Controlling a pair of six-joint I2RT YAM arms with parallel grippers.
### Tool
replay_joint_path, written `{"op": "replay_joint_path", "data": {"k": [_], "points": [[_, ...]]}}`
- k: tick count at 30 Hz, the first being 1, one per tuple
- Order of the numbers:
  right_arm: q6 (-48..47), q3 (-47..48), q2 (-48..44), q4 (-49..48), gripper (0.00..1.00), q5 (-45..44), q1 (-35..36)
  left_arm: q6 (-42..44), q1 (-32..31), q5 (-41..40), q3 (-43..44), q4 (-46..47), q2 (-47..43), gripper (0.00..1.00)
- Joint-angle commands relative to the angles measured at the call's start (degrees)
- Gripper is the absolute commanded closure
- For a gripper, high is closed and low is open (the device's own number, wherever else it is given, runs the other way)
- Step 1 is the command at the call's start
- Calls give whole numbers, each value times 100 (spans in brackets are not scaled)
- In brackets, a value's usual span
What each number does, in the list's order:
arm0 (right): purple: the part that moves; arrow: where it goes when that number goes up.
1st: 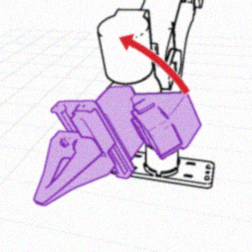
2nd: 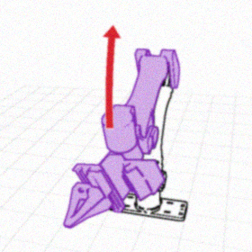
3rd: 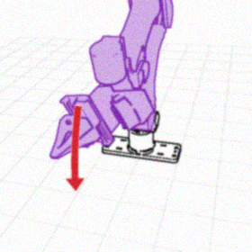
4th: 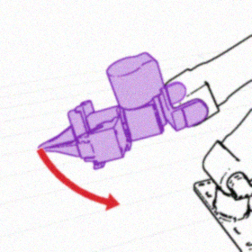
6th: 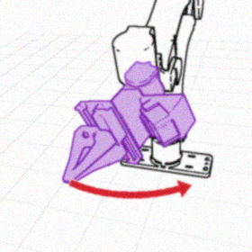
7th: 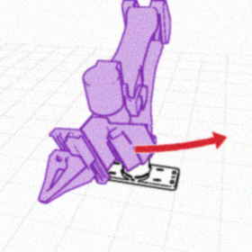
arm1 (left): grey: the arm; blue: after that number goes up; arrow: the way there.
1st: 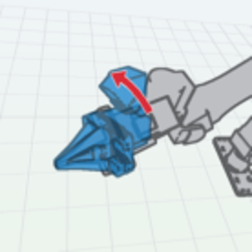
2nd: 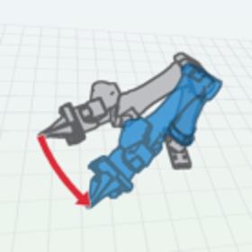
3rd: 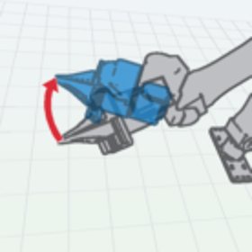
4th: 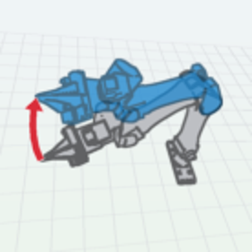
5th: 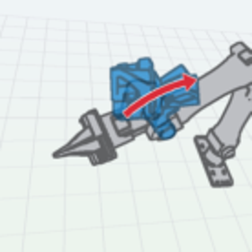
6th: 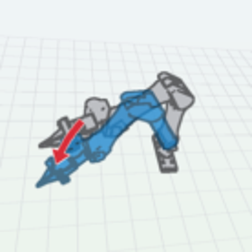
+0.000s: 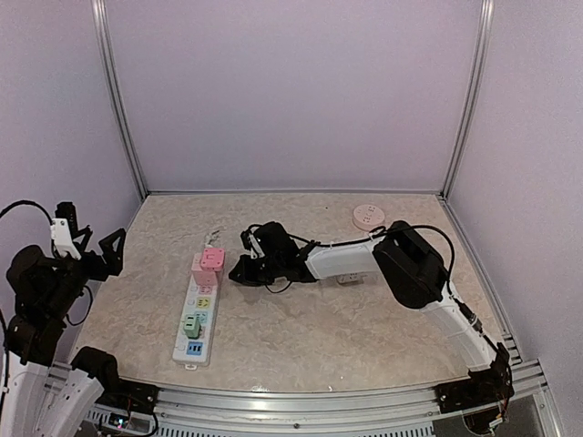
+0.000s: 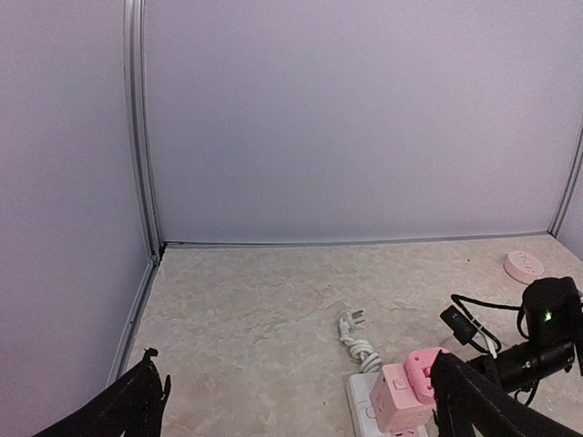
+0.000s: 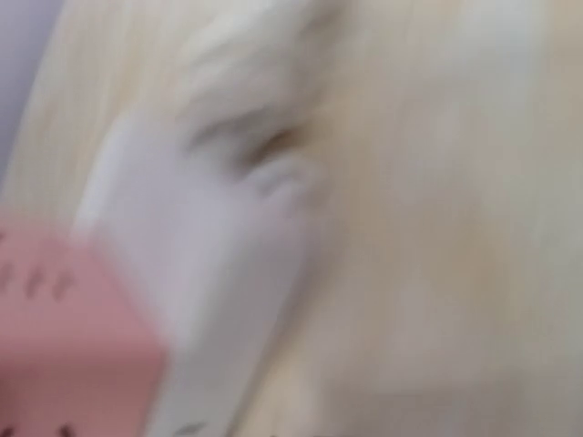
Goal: Insert the plug
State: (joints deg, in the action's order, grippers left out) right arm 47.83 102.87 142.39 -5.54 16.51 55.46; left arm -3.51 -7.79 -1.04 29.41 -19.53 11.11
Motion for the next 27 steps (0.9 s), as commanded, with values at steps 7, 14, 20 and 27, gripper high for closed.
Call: {"op": "replay_joint_path", "data": {"k": [7,14,20,27], "points": [[-248,1371,612,575,90,86,-315,333,41,-55,-84,285,304,1],[-1167,-618,-1300,464,83,-474,-464,120,32,249,-161,450,665,2],[-2116,-1309,-2694,1787,62,-1052,-901,59,32,246,-145,593,971,2],[-2558,-1264,-3082,3402,6,-2015,-2128,-32,41,368,-228,843,1168,3]]}}
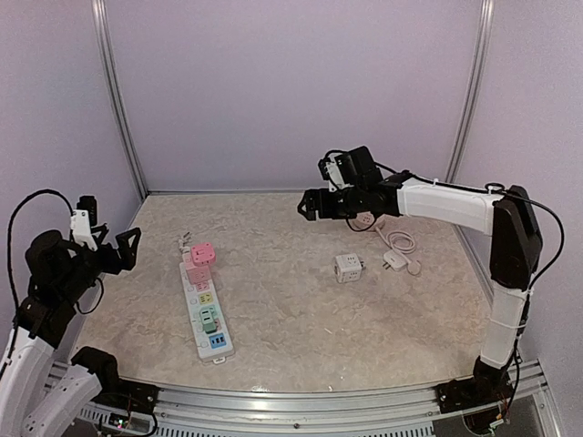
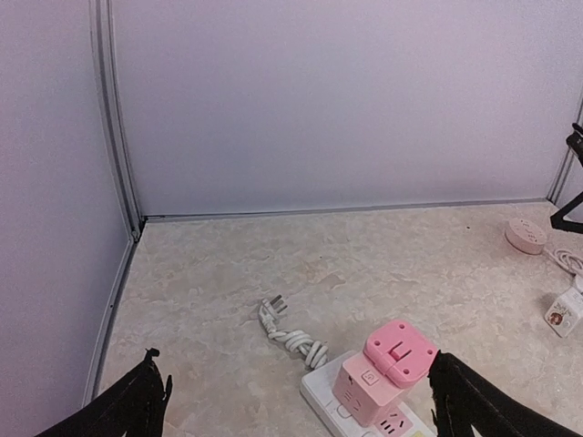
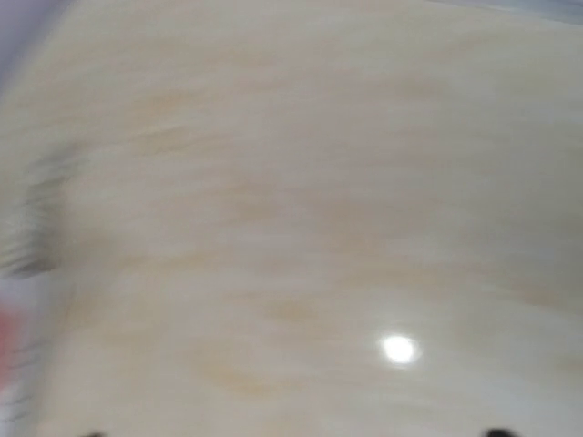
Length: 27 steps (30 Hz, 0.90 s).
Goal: Insert the plug
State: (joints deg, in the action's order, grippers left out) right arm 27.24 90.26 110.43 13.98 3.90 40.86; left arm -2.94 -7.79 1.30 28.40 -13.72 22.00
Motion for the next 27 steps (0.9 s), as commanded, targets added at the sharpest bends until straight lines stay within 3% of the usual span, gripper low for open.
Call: {"op": "replay_joint_path", "data": {"k": [1,4,9,20,24,27], "points": [[-586,107,170,1692,5,-941,-853,-85,41,138,-141,284,97,3],[-849,380,460,2213,5,-1350,-1356,-46,50,142,-173,292,111,3],[-1231,743,1192,2669,24,-1217,-2096,31,50,122,-216,303,124,3],[-1869,1743,2385,2983,46,-1068,-2230,63,58,159,-247,435,258,3],[-1773,1847,2592,3152,68,-937,-2225,73,67,169,-240,448,253,3],[-1644,1430,2423,2882,79,-596,-2150,83,76,168,-280,487,231,4]]}}
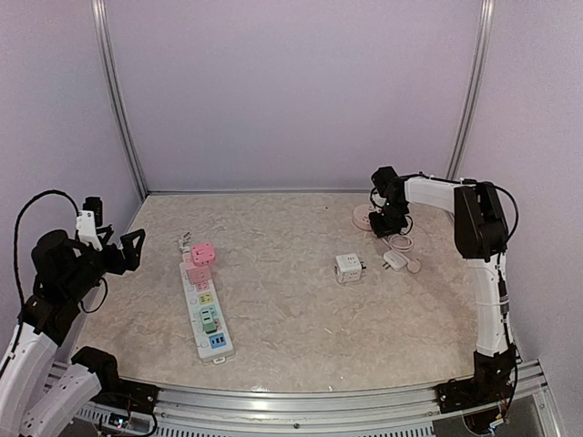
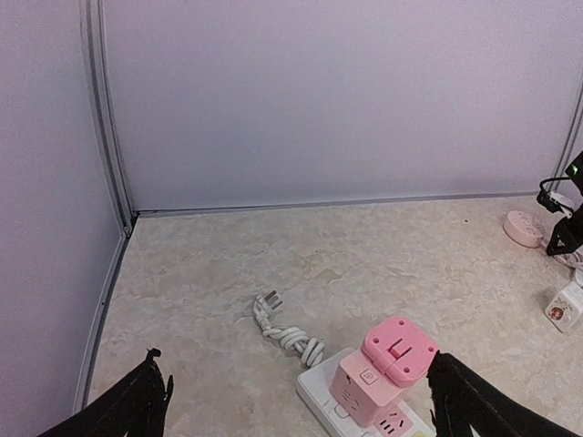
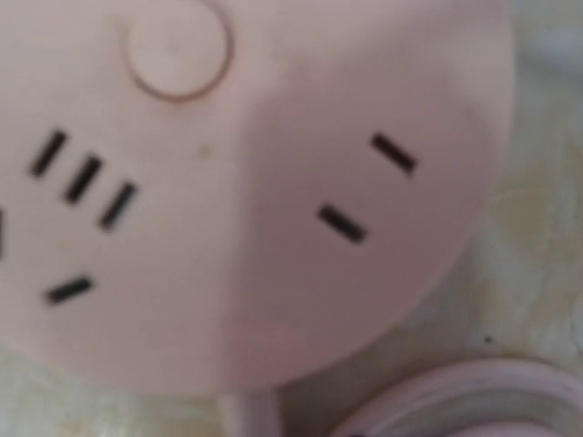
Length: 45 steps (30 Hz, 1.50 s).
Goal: Insert the plug
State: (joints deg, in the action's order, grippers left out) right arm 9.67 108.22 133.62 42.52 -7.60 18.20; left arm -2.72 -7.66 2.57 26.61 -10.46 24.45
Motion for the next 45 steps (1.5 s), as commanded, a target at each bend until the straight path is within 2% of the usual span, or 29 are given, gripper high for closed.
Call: {"op": "replay_joint_path", "data": {"k": [1,5,9,16,23,25,27,31,36,38,41,45], "points": [[168,-557,8,-93,82,629,167,64,71,42,-119,177,-24,4],[416,-1129,-352,-454,90,874,517,45,76,70,-184,235,-57,4],[775,-1409,-560,-791,92,1228,1087,4,71,106,-260,327,-101,4],[1645,-1205,-453,-1347,93,1489,2012,3,72,104,-306,294,-223,4],[1759,-330,-31,-1371,86,1660,2495,20,71,104,-347,247,-345,4],[1710,-245,-23,-1325,81,1762,2505,41,66,105,-341,208,-382,4],[1596,-245,-122,-1234,72,1797,2505,56,71,91,-345,186,-429,4],[1232,-267,-476,-808,59,1476,2512,83,69,95,-390,241,-482,4],[855,-383,-815,-881,45,1256,2566,44,63,145,-473,386,-494,4],[889,-149,-706,-916,34,1257,2566,17,63,165,-488,414,-487,4],[1030,536,-255,-790,1,1140,2566,-13,63,174,-478,388,-508,4],[1325,1343,519,-682,0,1029,2689,45,63,118,-426,242,-569,4]]}}
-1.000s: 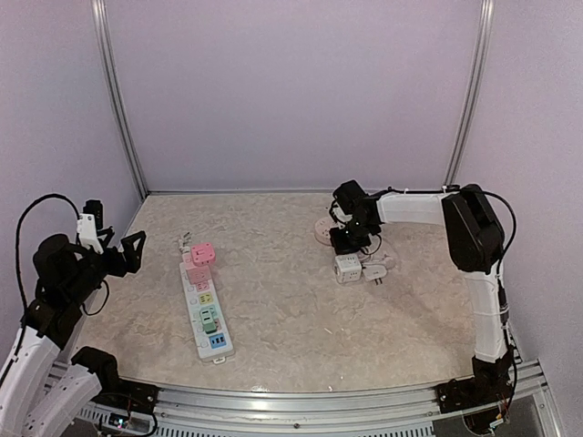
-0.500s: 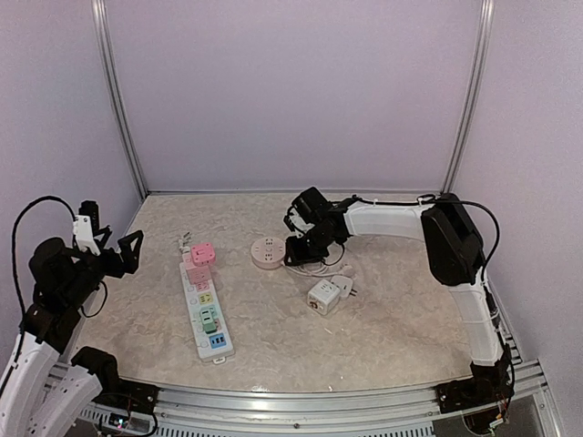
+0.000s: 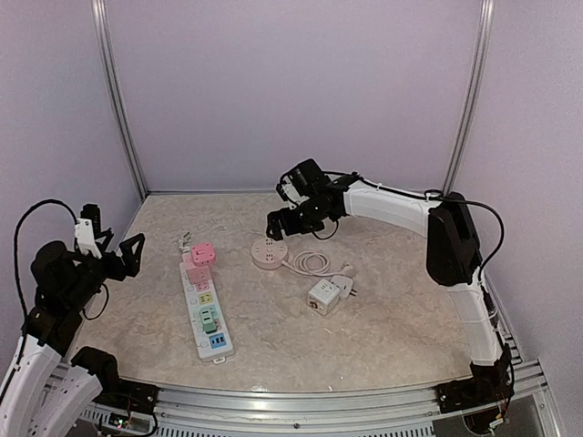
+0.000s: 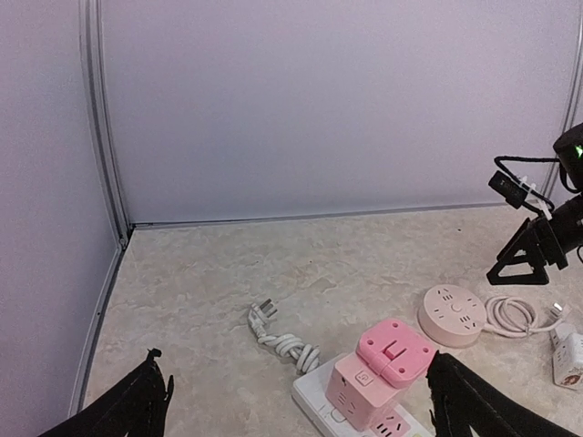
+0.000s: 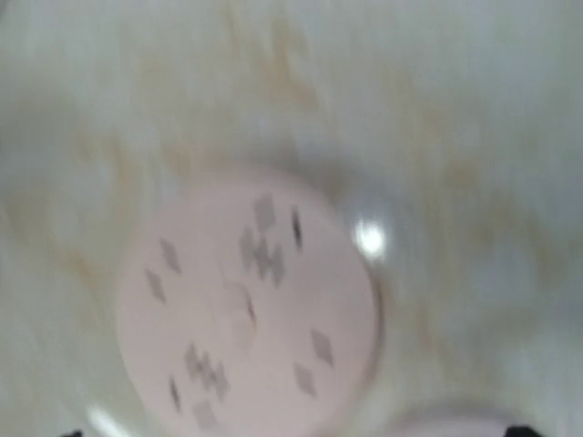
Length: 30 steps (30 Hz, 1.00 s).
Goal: Insert the plug
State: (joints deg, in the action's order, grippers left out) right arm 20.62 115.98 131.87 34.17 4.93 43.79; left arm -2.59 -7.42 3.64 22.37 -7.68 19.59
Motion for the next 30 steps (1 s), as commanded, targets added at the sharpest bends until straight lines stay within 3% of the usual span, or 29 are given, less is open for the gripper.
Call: {"op": "replay_joint_path", "data": {"k": [1,5,8,26,30], "points": [[272,685,834,145,0,-266,189,35,43,-6,3,-66,-100,4],[462,1235,1249,243,0,-633,315,77,39,-22,-20,-86,-128,4],[458,1256,1346,176,0,-1087,426,62,39,13,-60,-18,-138,4],[105,1693,2150,406,0,-1941,658,39,39,25,-128,56,-172,4],[-246,1698,2196,373,0,-1467,657,24,39,39,-130,73,-159,4]]}}
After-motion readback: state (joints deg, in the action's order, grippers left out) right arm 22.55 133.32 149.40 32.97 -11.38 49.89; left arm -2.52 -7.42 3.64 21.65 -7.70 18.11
